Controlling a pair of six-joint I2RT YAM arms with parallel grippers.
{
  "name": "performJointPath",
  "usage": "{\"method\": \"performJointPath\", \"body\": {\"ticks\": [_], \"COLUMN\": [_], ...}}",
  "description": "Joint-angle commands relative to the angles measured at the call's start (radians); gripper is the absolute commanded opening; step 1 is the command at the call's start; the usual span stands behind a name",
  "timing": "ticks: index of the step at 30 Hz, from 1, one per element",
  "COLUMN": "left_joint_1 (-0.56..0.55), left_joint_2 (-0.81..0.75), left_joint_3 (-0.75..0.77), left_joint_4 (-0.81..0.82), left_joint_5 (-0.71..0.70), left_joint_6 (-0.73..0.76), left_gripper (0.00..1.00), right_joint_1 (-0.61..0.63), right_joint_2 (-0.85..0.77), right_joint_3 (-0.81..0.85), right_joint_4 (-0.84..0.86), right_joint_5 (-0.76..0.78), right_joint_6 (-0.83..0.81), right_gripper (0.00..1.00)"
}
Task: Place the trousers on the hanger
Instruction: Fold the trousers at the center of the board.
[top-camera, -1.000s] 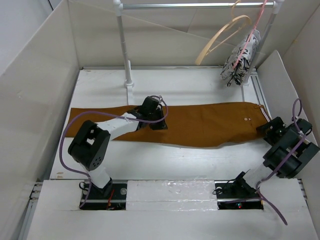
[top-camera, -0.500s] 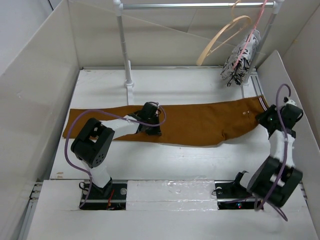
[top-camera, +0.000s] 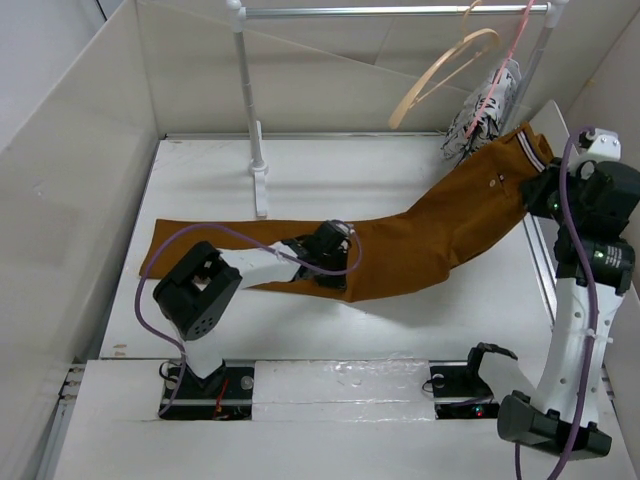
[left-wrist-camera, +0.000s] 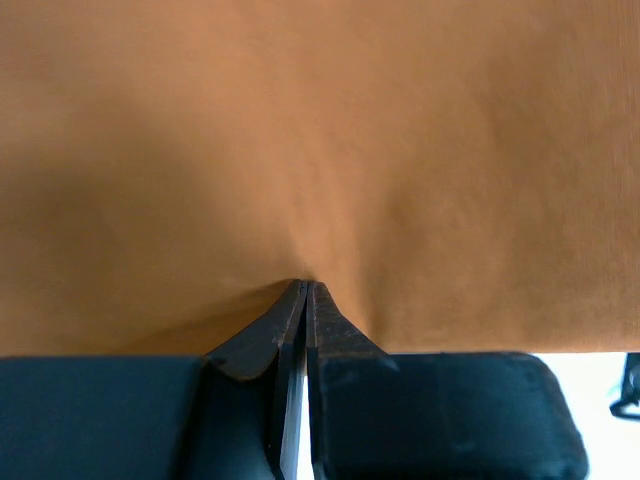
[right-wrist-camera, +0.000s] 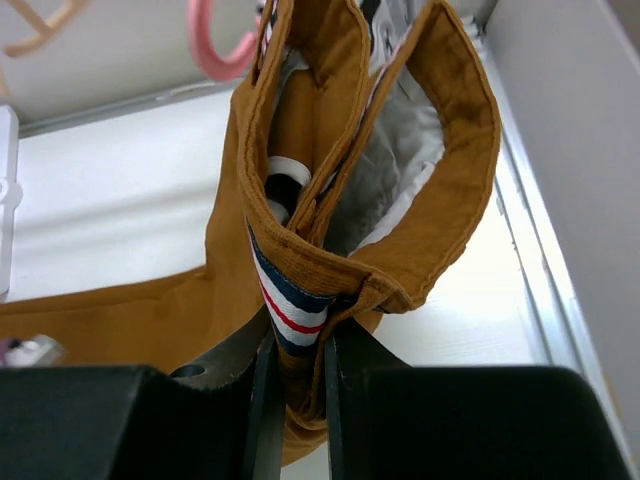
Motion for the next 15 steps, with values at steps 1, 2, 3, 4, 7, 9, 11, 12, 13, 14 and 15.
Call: {"method": "performJointPath", "body": {"ticks": [1, 2, 3, 4, 7, 9, 11, 12, 13, 14, 15], "left_joint_1": [-0.079, -0.094, -0.113, -0.131, -0.174, -0.187, -0.187, -0.155, -0.133, -0.107, -0.037], "left_joint_2": [0.047, 0.061, 0.093, 0.118, 0.217, 0.242, 0.219, 0.166, 0.124, 0.086, -0.071], "left_joint_3": [0.070, 0.103, 0.120, 0.139, 0.232, 0.243, 0.236, 0.225, 0.198, 0.182, 0.144], "left_joint_4": [-0.009, -0.001, 0.004, 0.004, -0.031, -0.033, -0.030, -0.026, -0.026, -0.026, -0.038], "left_joint_5": [0.039, 0.046, 0.044, 0.040, 0.036, 0.046, 0.035, 0.014, 0.006, -0.011, -0.034], "left_joint_6": [-0.001, -0.002, -0.002, -0.004, -0.014, -0.022, -0.033, -0.047, -0.057, -0.065, -0.079], "left_gripper": [0.00, 0.00, 0.00, 0.00, 0.00, 0.00, 0.00, 0.00, 0.00, 0.00, 0.00], "right_joint_1": [0.003, 0.003, 0.003, 0.003, 0.055, 0.114, 0.230, 0.279, 0.334, 0.441, 0.536], "right_joint_2": [0.031, 0.043, 0.057, 0.071, 0.080, 0.094, 0.129, 0.140, 0.152, 0.163, 0.187], "right_joint_3": [0.215, 0.248, 0.273, 0.294, 0.328, 0.351, 0.369, 0.376, 0.376, 0.374, 0.370], "right_joint_4": [-0.060, -0.076, -0.084, -0.087, -0.074, -0.066, -0.067, -0.061, -0.052, -0.022, 0.021], "right_joint_5": [0.032, 0.003, -0.014, -0.035, -0.081, -0.064, -0.052, -0.040, -0.016, 0.044, 0.081], "right_joint_6": [-0.090, -0.097, -0.099, -0.099, -0.099, -0.136, -0.134, -0.125, -0.116, -0.113, -0.069], "right_gripper": [0.00, 0.00, 0.00, 0.00, 0.00, 0.00, 0.00, 0.00, 0.00, 0.00, 0.00]}}
